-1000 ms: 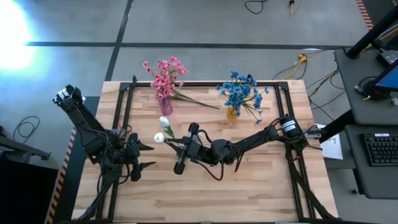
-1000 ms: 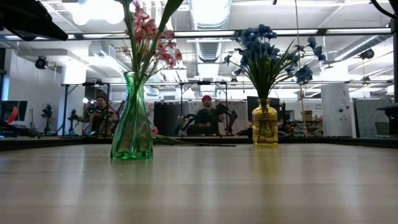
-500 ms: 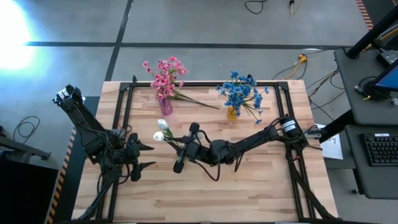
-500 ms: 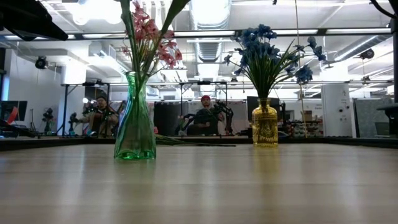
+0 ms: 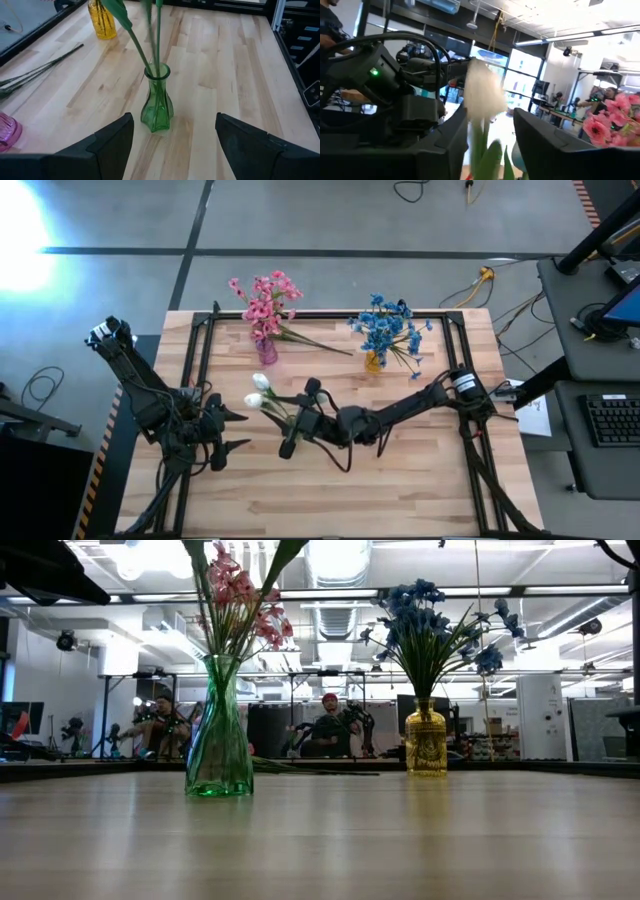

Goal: Sort flowers into vase by color
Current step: Put the white flower into the green vase, then put the pink flowers into the pink vase

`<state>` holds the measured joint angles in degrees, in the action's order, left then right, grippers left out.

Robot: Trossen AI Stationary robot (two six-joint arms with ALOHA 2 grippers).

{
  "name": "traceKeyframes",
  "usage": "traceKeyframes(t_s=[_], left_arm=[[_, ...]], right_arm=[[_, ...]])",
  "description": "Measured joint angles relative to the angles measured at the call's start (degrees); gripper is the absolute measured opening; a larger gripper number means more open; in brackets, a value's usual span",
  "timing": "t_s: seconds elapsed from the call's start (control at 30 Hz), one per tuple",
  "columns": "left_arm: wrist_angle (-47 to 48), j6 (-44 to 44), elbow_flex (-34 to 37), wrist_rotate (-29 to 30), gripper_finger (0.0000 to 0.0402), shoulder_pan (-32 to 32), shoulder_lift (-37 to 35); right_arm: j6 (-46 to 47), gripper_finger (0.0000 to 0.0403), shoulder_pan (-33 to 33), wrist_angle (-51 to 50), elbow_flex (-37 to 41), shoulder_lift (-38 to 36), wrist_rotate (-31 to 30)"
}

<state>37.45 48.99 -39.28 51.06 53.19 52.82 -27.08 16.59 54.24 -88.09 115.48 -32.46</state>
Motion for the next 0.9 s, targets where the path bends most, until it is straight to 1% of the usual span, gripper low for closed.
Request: traceKeyframes(t_s=[0.17, 0.37, 0.8, 0.9], left_arm=[[0.0, 0.0, 0.0, 0.1, 0.0268, 0.0, 0.0], [0.0, 0.0, 0.0, 0.5, 0.0268, 0.0, 0.0], [-0.1, 0.0, 0.0, 0.7, 0.0268, 0.0, 0.0], [-0.2, 0.0, 0.0, 0.7, 0.0268, 0.0, 0.0]], right_arm=[[-1.8, 0.0188, 0.8, 0.0, 0.0, -0.1, -3.9], [-4.1, 0.0212, 2.3, -0.1, -0.5, -0.3, -4.1], [-10.4, 0.0215, 7.9, -1.3, -0.8, -0.3, -3.5], [-14.3, 0.0215, 9.9, -2.6, -0.8, -0.3, -3.9]])
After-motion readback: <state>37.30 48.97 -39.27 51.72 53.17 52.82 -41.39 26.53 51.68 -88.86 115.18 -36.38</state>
